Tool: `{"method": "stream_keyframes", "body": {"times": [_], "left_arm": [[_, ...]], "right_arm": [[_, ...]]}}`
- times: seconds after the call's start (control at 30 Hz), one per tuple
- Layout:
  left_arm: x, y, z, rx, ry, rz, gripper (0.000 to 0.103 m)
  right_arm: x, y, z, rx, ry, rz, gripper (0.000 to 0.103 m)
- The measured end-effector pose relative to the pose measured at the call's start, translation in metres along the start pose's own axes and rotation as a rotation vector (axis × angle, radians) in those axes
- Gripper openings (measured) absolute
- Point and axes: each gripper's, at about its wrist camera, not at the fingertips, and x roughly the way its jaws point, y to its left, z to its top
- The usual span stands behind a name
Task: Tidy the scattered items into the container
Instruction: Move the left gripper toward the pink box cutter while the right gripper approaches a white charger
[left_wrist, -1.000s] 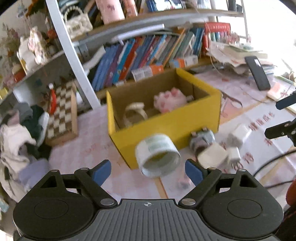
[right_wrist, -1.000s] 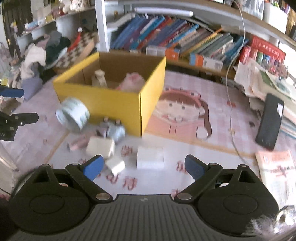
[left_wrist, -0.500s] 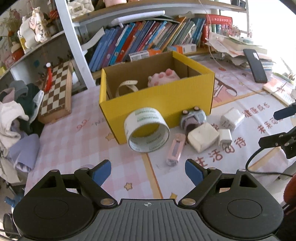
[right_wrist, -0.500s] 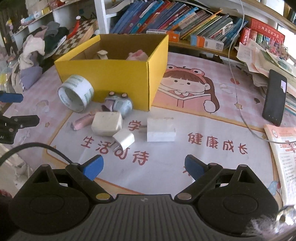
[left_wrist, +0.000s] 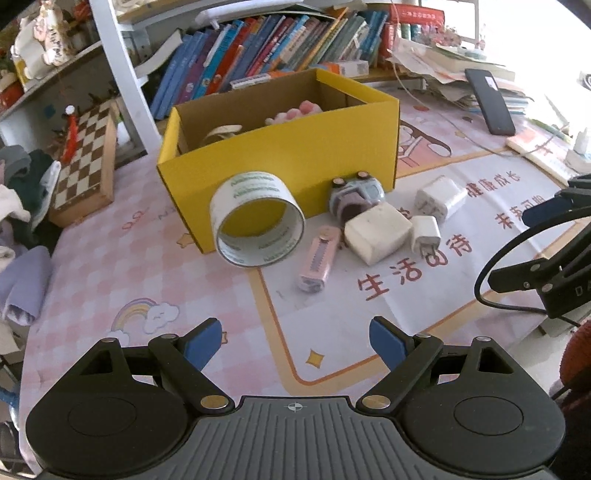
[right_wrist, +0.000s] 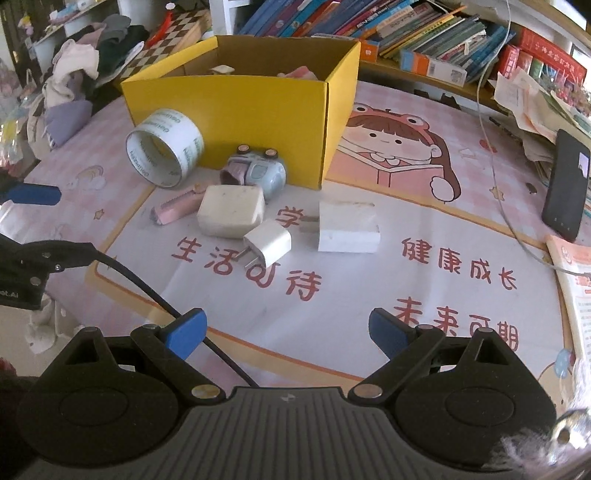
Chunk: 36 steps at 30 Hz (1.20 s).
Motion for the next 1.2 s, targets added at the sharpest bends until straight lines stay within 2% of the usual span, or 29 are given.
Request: {"method": "stream_keyframes", "body": {"times": [0.1, 0.23, 0.3, 0.53, 0.67, 0.83, 0.9, 1.0, 1.2], "left_arm": [[0.001, 0.002, 0.000, -0.005, 0.003, -0.005, 0.089], [0.001, 0.009, 0.002, -0.034, 0.005, -0.001, 0.089], [-0.001, 0.011, 0.002, -0.044, -0.001, -0.001, 0.089], [0.004, 0.003, -0.005, -0.028, 0.014, -0.004, 0.089], [0.012, 0.005, -0.005, -0.039, 0.030, -0.003, 0.089], [0.012, 0.001, 0.000, -0.014, 0.010, -0.019, 0.089], [0.015, 0.000, 0.004, 0.004, -0.007, -0.018, 0.089], [0.021, 0.000, 0.012, 0.019, -0.023, -0.007, 0.089], [0.036, 0.000, 0.021, 0.003, -0.018, -0.044, 0.087]], "right_arm": [[-0.001, -0.003, 0.000, -0.004, -0.015, 0.009, 0.095], [-0.006, -0.002, 0.004, -0.084, -0.055, 0.045, 0.095], [-0.008, 0.000, 0.006, -0.099, -0.058, 0.034, 0.095], [-0.001, -0.003, -0.006, 0.019, -0.036, -0.020, 0.095], [0.000, -0.007, -0.007, 0.032, -0.041, -0.013, 0.095], [0.000, 0.000, -0.007, 0.001, -0.056, 0.009, 0.084], [0.002, 0.004, -0.004, -0.027, -0.060, 0.030, 0.068], [0.006, 0.009, 0.003, -0.065, -0.064, 0.067, 0.059], [0.020, 0.012, 0.017, -0.086, -0.052, 0.090, 0.056]]}}
